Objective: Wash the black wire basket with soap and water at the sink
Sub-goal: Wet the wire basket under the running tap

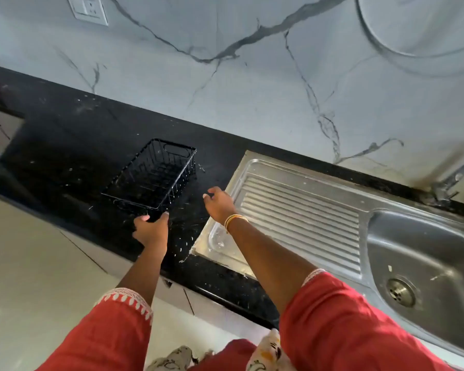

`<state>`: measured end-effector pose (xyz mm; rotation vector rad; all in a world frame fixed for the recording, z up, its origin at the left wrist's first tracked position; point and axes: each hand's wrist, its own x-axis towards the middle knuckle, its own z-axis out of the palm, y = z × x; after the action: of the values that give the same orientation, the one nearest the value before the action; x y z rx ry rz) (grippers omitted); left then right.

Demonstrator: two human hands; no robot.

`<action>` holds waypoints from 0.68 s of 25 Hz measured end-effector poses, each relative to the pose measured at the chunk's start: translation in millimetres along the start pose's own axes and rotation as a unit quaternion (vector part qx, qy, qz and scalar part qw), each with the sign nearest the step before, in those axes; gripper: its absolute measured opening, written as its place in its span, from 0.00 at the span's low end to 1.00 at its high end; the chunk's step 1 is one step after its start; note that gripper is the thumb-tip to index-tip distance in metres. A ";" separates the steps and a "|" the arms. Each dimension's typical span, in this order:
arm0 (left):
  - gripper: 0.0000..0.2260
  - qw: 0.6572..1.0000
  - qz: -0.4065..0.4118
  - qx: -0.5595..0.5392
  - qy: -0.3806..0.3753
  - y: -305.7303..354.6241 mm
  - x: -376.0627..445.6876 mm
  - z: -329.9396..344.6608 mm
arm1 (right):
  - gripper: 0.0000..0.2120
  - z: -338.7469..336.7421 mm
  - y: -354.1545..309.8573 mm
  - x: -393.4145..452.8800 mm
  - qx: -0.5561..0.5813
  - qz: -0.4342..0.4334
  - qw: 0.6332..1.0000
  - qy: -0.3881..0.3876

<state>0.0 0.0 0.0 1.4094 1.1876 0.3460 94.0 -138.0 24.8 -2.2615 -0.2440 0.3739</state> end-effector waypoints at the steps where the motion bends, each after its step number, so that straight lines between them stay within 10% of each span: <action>1: 0.29 1.000 0.007 0.000 0.012 3.8 -2.4 2.2 | 0.19 1.9 -1.2 2.1 0.005 0.004 1.000 0.002; 17: 0.15 0.991 0.091 -0.032 0.098 22.0 -21.7 20.9 | 0.16 -9.6 9.8 1.8 0.060 0.072 0.995 0.018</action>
<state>16.7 -24.1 23.0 1.4558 1.1970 0.6575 99.5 -150.7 23.0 -2.1715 -0.0382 0.4121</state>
